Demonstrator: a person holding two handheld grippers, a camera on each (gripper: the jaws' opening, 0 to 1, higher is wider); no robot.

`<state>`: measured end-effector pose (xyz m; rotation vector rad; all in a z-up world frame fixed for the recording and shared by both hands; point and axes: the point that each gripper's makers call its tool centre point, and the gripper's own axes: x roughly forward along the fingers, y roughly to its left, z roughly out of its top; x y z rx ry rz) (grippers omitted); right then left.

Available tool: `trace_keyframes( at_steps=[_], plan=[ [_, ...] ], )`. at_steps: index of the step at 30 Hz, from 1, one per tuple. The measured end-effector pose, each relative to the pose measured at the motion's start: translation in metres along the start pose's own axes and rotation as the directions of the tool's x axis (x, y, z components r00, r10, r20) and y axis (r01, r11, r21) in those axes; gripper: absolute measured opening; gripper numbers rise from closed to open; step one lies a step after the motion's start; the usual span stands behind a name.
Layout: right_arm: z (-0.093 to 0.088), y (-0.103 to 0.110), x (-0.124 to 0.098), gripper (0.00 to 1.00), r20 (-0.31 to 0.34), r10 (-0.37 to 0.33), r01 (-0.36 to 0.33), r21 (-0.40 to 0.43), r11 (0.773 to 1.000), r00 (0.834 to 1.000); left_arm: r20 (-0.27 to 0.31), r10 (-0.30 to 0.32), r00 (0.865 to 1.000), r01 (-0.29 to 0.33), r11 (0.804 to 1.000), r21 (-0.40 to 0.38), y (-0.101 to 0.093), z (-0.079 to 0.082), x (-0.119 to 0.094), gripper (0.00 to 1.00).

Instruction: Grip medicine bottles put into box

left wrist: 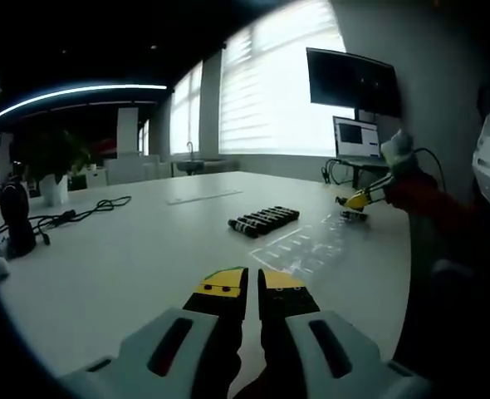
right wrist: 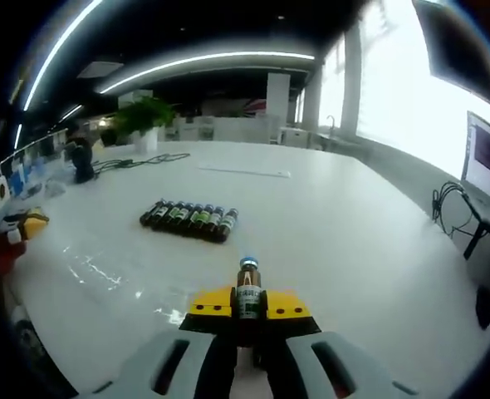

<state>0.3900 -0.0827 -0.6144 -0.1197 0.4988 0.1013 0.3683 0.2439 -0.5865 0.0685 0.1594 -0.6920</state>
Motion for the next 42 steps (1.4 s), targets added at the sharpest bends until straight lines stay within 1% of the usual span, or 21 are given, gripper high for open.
trace_keyframes(
  at_steps=[3, 7, 11, 16, 19, 31, 36, 38, 40, 42],
  plan=[
    [-0.004, 0.003, 0.000, 0.07, -0.016, -0.021, 0.021, -0.027, 0.999, 1.000, 0.003, -0.004, 1.000, 0.004, 1.000, 0.002, -0.001, 0.001, 0.000, 0.00],
    [-0.007, 0.006, 0.001, 0.07, -0.022, -0.032, 0.031, -0.036, 0.999, 0.999, 0.001, -0.003, 1.000, 0.003, 1.000, -0.002, -0.001, 0.000, 0.000, 0.00],
    [-0.009, 0.006, 0.002, 0.07, -0.036, -0.059, 0.057, -0.060, 0.997, 0.998, 0.002, -0.005, 1.000, 0.005, 1.000, -0.005, -0.002, 0.000, 0.000, 0.00],
    [-0.011, 0.007, 0.001, 0.07, -0.044, -0.065, 0.061, -0.071, 0.996, 0.997, 0.003, -0.009, 1.000, 0.009, 1.000, -0.001, -0.003, 0.001, 0.001, 0.00],
    [-0.012, 0.005, 0.002, 0.07, -0.049, -0.094, 0.090, -0.093, 0.992, 0.994, 0.002, -0.005, 1.000, 0.005, 1.000, -0.004, -0.003, 0.001, 0.001, 0.00],
    [-0.018, 0.010, 0.004, 0.08, -0.074, -0.080, 0.074, -0.082, 0.994, 0.994, 0.004, -0.005, 1.000, 0.005, 1.000, 0.001, -0.004, 0.002, 0.000, 0.00],
    [-0.016, 0.010, 0.004, 0.08, -0.060, -0.082, 0.076, -0.105, 0.992, 0.995, 0.005, -0.007, 1.000, 0.007, 1.000, 0.000, -0.005, 0.002, 0.000, 0.00],
    [-0.014, 0.007, 0.004, 0.08, -0.040, -0.093, 0.088, -0.118, 0.989, 0.995, 0.004, -0.006, 1.000, 0.006, 1.000, 0.002, -0.005, 0.002, 0.000, 0.00],
    [-0.009, 0.005, 0.002, 0.09, -0.001, -0.097, 0.096, -0.108, 0.989, 0.995, 0.005, -0.007, 1.000, 0.007, 1.000, 0.002, -0.005, 0.003, 0.000, 0.00],
    [-0.006, 0.005, 0.001, 0.09, 0.007, -0.091, 0.091, -0.100, 0.991, 0.996, 0.006, -0.007, 1.000, 0.007, 1.000, 0.002, -0.005, 0.003, 0.000, 0.00]
  ],
)
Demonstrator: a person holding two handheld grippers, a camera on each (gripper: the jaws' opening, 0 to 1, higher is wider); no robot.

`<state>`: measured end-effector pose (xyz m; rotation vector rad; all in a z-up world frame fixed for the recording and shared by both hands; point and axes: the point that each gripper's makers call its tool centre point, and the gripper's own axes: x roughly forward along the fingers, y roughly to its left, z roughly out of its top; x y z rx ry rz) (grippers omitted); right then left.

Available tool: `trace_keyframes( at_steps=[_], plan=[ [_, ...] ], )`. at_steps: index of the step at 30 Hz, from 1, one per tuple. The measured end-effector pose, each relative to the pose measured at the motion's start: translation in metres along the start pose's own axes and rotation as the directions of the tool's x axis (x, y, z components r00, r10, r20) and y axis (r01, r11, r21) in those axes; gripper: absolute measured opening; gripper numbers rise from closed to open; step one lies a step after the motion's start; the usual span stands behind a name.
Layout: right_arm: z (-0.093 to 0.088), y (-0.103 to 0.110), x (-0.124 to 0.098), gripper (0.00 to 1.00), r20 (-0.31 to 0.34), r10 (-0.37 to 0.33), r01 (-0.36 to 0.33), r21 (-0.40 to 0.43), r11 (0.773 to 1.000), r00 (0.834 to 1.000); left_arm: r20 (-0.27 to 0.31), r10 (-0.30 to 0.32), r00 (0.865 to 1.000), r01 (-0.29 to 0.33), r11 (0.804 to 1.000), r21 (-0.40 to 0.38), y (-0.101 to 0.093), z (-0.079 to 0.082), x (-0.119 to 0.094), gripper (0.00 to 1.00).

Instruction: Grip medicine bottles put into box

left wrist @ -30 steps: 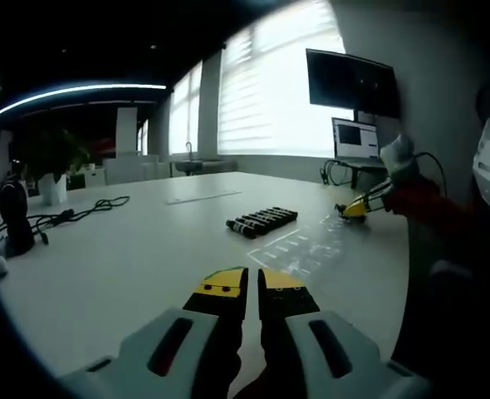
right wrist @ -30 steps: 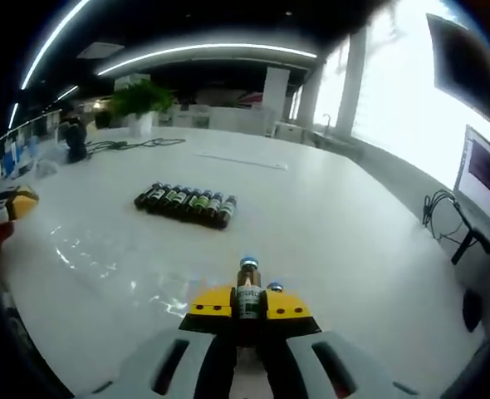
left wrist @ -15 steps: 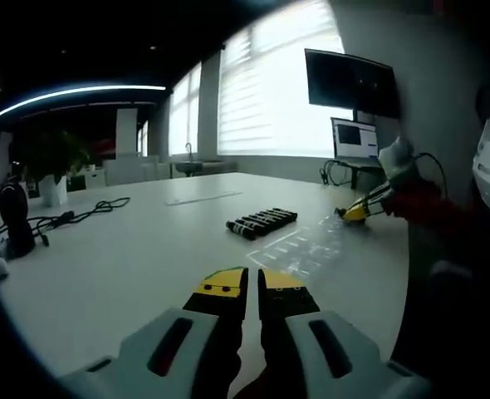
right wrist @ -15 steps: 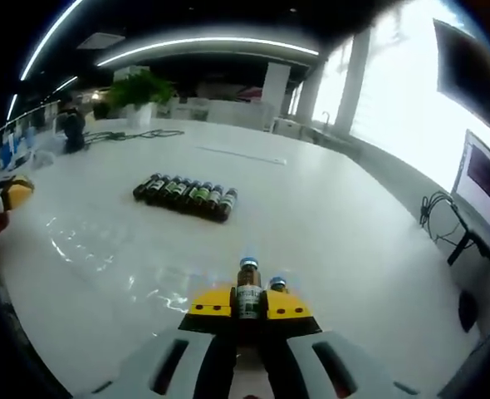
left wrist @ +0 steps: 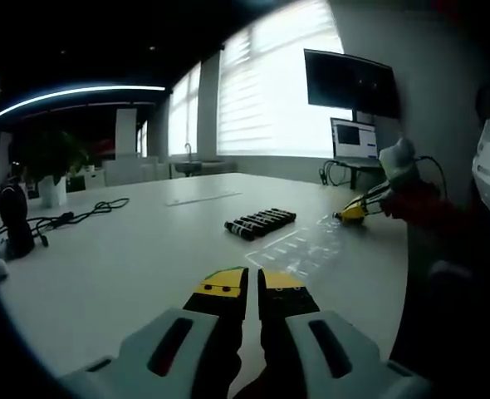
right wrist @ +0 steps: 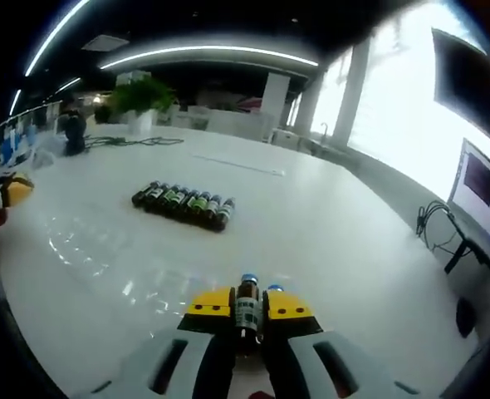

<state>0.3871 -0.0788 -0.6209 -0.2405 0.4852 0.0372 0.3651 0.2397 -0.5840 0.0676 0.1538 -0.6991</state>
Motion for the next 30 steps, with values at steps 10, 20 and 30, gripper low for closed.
trace_keyframes(
  at_steps=[10, 20, 30],
  plan=[
    [0.003, -0.007, -0.007, 0.06, 0.021, 0.036, -0.036, 0.019, 0.999, 0.999, -0.002, 0.000, 1.000, 0.000, 1.000, 0.004, 0.000, 0.000, 0.001, 0.00],
    [-0.004, -0.003, -0.013, 0.06, 0.013, 0.166, -0.166, 0.107, 0.980, 0.986, -0.003, 0.006, 1.000, -0.006, 1.000, 0.006, 0.001, 0.000, 0.001, 0.00],
    [-0.006, 0.002, -0.010, 0.04, -0.007, 0.209, -0.207, 0.105, 0.973, 0.978, -0.001, 0.017, 1.000, -0.017, 1.000, 0.007, 0.003, 0.000, 0.001, 0.00]
  ],
)
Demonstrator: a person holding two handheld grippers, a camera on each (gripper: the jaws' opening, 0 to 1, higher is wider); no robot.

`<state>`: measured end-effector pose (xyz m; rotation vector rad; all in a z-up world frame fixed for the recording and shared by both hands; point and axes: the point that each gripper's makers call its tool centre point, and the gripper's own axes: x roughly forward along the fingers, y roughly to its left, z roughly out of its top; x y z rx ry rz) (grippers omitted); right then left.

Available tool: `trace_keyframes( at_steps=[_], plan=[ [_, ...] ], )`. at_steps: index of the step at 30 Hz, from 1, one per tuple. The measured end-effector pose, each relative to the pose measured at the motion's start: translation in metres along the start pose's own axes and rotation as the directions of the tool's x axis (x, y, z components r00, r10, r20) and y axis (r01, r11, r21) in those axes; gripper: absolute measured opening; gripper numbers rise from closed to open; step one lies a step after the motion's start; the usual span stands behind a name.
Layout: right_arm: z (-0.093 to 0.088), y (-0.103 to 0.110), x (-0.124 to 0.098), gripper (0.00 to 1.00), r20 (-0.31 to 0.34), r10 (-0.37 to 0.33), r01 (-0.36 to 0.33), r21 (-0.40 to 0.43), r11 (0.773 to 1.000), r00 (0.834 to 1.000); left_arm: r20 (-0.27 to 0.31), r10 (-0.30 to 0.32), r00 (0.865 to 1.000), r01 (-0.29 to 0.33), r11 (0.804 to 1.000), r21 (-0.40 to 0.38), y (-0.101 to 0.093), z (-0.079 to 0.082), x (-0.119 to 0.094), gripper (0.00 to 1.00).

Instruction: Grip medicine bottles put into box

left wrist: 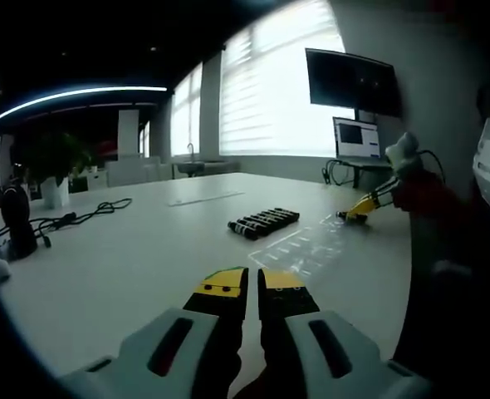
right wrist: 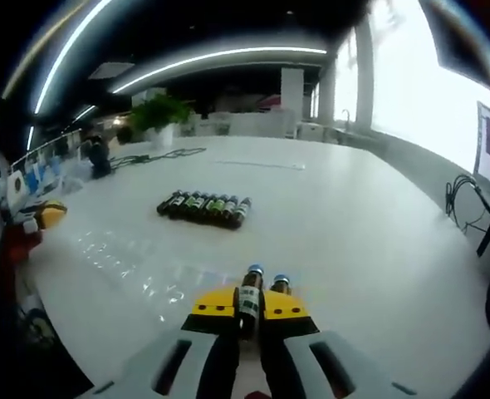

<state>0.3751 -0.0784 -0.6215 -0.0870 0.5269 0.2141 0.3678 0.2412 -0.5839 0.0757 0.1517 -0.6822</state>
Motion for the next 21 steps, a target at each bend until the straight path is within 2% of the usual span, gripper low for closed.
trace_keyframes(
  at_steps=[6, 13, 21],
  plan=[
    [-0.0044, 0.0016, 0.0036, 0.03, -0.016, 0.000, 0.000, -0.006, 1.000, 1.000, -0.003, -0.001, 1.000, 0.001, 1.000, 0.000, 0.0003, -0.0008, 0.0001, 0.00],
    [-0.0041, 0.0004, 0.0032, 0.03, 0.003, -0.004, 0.004, 0.018, 1.000, 1.000, -0.007, -0.001, 1.000, 0.001, 1.000, -0.001, 0.0014, -0.0024, 0.0005, 0.00],
    [-0.0036, 0.0017, 0.0042, 0.03, 0.017, -0.028, 0.028, -0.004, 1.000, 0.999, -0.009, -0.005, 1.000, 0.005, 1.000, -0.003, 0.0005, -0.0034, 0.0009, 0.00]
  ],
)
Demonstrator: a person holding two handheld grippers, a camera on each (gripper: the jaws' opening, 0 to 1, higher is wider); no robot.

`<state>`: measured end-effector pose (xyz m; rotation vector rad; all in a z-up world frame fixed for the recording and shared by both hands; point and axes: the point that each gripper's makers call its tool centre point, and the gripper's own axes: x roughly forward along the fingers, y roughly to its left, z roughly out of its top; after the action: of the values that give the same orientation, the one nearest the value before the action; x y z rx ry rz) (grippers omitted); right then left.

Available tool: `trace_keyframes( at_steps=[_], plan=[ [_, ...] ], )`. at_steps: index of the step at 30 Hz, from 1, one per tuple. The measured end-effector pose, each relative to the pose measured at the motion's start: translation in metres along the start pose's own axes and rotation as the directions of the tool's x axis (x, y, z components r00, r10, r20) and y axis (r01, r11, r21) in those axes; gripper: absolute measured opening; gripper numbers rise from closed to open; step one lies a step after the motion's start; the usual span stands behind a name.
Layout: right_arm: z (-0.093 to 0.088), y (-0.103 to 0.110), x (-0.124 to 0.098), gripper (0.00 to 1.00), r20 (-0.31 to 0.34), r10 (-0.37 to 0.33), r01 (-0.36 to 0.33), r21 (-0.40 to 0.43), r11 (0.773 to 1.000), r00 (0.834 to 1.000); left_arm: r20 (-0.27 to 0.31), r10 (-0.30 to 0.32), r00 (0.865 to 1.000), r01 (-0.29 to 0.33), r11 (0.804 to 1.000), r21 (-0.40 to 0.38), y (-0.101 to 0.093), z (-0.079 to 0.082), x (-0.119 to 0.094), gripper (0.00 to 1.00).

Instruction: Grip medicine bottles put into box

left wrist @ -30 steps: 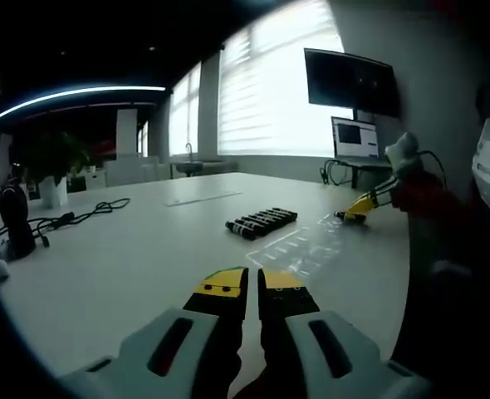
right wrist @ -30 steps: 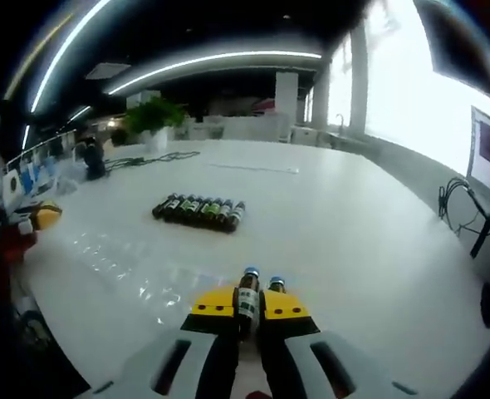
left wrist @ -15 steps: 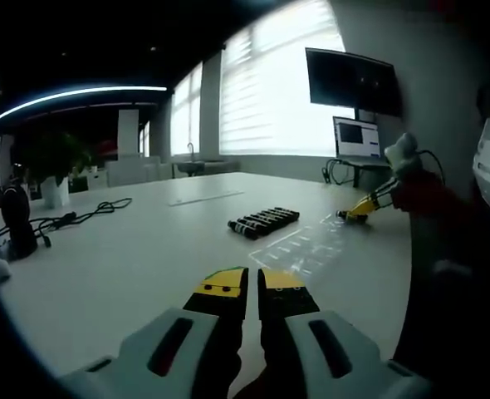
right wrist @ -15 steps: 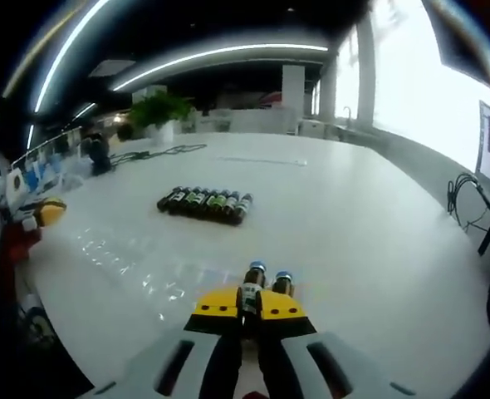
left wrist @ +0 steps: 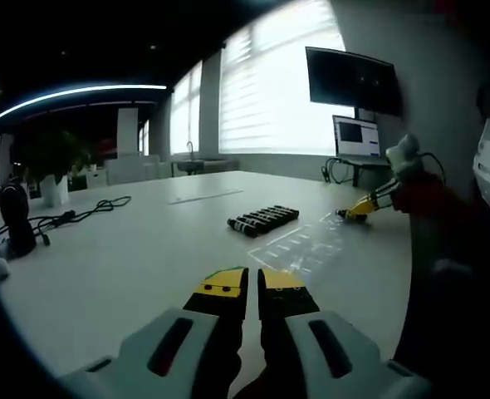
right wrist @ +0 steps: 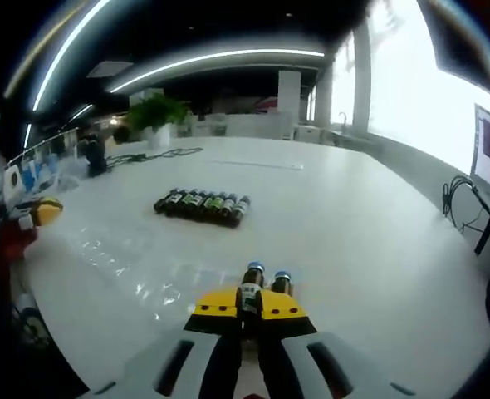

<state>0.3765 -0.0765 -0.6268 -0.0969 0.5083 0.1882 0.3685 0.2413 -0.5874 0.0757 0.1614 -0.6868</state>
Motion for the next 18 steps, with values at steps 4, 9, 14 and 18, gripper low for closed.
trace_keyframes(
  at_steps=[4, 9, 14, 18],
  plan=[
    [0.0006, 0.0013, 0.0011, 0.03, 0.000, -0.011, 0.011, -0.008, 1.000, 1.000, -0.001, -0.001, 1.000, 0.001, 1.000, 0.001, -0.0008, -0.0001, 0.0002, 0.00],
    [-0.0055, -0.0057, 0.0034, 0.00, -0.024, -0.053, 0.052, -0.042, 0.998, 0.998, 0.000, -0.003, 1.000, 0.003, 1.000, 0.002, -0.0014, 0.0006, 0.0000, 0.00],
    [-0.0065, -0.0019, 0.0012, 0.00, -0.027, -0.053, 0.053, -0.006, 0.999, 0.998, 0.002, -0.001, 1.000, 0.001, 1.000, 0.003, -0.0014, 0.0015, -0.0007, 0.00],
    [-0.0052, -0.0008, 0.0014, 0.00, -0.028, -0.057, 0.057, -0.025, 0.998, 0.998, 0.002, -0.001, 1.000, 0.001, 1.000, 0.003, -0.0016, 0.0013, -0.0008, 0.00]
  ],
)
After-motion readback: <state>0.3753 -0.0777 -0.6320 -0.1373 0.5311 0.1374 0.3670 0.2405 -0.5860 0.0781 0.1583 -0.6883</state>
